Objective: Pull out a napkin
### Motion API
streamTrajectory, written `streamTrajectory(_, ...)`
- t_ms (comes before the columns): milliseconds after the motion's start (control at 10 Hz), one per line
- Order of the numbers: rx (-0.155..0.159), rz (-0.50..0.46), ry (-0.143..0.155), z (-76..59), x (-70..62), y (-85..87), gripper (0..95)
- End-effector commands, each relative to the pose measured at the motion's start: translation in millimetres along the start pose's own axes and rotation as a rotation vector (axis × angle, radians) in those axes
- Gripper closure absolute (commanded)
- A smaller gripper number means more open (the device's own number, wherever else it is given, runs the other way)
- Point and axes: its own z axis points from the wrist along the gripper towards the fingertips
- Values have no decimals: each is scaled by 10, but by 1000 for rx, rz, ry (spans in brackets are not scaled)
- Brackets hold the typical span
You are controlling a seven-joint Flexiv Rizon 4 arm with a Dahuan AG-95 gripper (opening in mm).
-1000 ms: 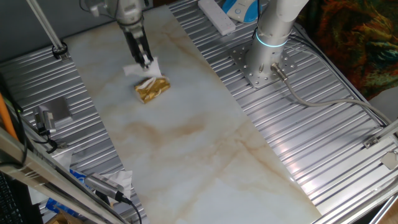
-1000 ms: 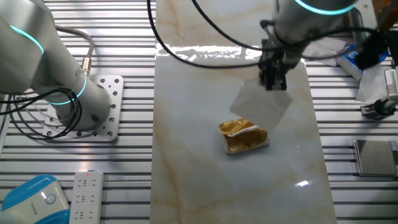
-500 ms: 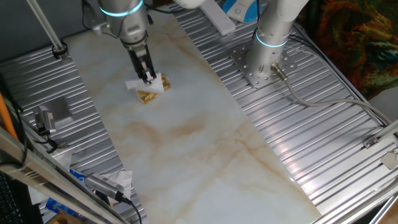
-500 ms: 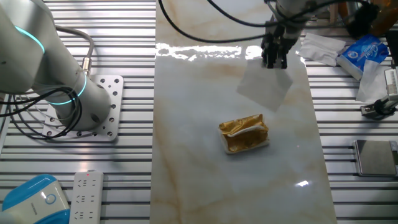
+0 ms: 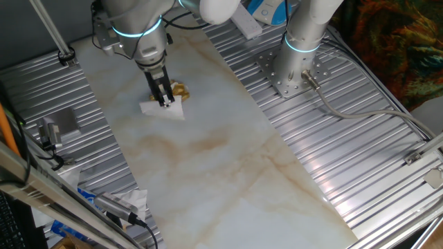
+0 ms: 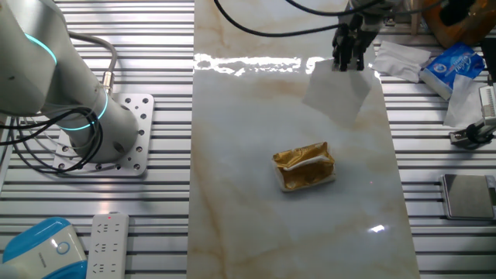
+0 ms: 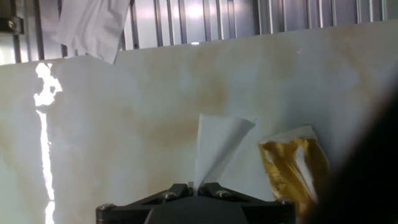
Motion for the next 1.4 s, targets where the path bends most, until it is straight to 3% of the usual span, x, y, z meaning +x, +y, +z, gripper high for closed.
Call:
streamTrajectory(100, -4, 15, 7, 0, -3, 15, 0)
streamTrajectory(1000, -6, 6, 8, 18, 17, -10, 0)
streamTrajectory(1100, -7, 0, 7, 28, 27, -24, 190)
streamTrajectory(1400, -8, -11, 6, 43, 38, -43, 190)
